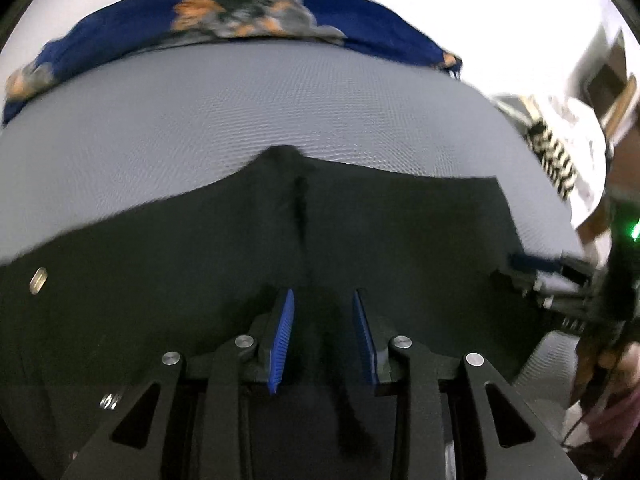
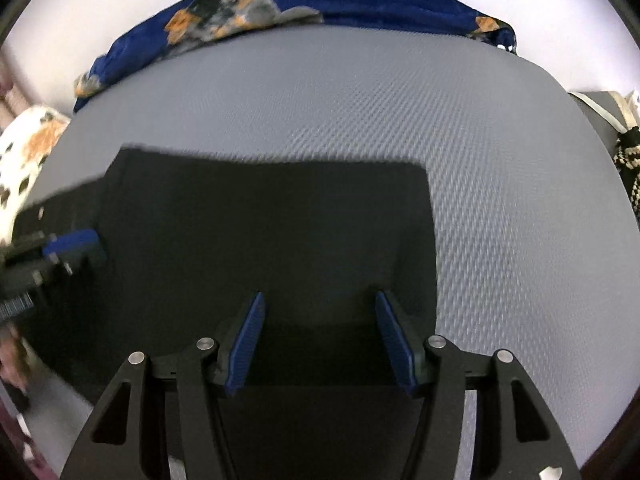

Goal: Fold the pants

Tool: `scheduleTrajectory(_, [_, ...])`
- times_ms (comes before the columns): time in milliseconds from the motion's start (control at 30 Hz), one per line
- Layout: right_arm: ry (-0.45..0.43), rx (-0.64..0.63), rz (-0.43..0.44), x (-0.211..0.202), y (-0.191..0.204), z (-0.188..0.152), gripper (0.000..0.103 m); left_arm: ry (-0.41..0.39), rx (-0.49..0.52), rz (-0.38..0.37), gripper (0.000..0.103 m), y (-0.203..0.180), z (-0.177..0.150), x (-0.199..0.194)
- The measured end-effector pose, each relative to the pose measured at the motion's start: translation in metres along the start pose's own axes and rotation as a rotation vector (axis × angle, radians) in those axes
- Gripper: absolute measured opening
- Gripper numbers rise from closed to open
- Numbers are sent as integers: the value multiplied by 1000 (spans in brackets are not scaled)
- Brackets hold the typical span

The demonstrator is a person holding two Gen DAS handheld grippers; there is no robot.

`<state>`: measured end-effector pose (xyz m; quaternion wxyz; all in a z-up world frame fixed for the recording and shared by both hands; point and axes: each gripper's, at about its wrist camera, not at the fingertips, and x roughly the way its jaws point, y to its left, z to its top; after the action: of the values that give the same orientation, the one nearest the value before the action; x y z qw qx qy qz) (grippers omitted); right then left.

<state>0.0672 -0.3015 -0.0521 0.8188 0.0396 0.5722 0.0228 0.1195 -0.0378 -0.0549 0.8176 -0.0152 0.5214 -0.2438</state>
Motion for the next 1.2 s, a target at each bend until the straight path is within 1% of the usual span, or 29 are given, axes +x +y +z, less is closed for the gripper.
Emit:
scheduleTrajectory(67, [16,-16,11,-5,9,-13,56,-31,-59,-8,33,17,-12,-23])
scheduleTrajectory(133, [31,-27,35,-9,20,-22,56,-64,-104,2,35,33,-23,-42])
scheduleTrajectory(233, [49,-50,77,-10,40,-27,56,-126,-179,19,37,56,-42,-75])
scheduleTrajectory(367, [63,-109,140,-7,76,-27,57,-194,-282,46,38,87,-66,-111])
scheduleTrajectory(467, [67,-162,178,-3,105,-24,57,-218,-347,41,39,107,-83,-126])
scheduleTrajectory(500, [71,-175,194,-2,113,-21,57,-230,-385,40,39,118,-92,-133])
scheduleTrajectory(600, [76,-219,219,2,138,-17,60,-239,-473,16,39,140,-111,-142])
scheduleTrajectory(667, [78,-240,229,4,148,-15,64,-257,-546,-8,39,156,-129,-148])
scheduleTrajectory(700, [79,-248,228,4,152,-15,65,-260,-567,-15,39,161,-135,-149])
scheduleTrajectory(767, [81,-257,233,6,159,-14,73,-260,-620,-22,39,172,-150,-150])
scheduleTrajectory(833, [86,-263,231,7,163,-14,77,-253,-657,-42,39,182,-160,-146])
scheduleTrajectory(967, [101,-265,227,9,166,-12,78,-245,-728,-108,39,193,-174,-133])
scheduleTrajectory(1067, [111,-250,233,11,166,-10,80,-245,-766,-174,39,196,-178,-121])
scheduleTrajectory(1200, [122,-240,233,12,166,-9,81,-262,-821,-249,40,204,-184,-110])
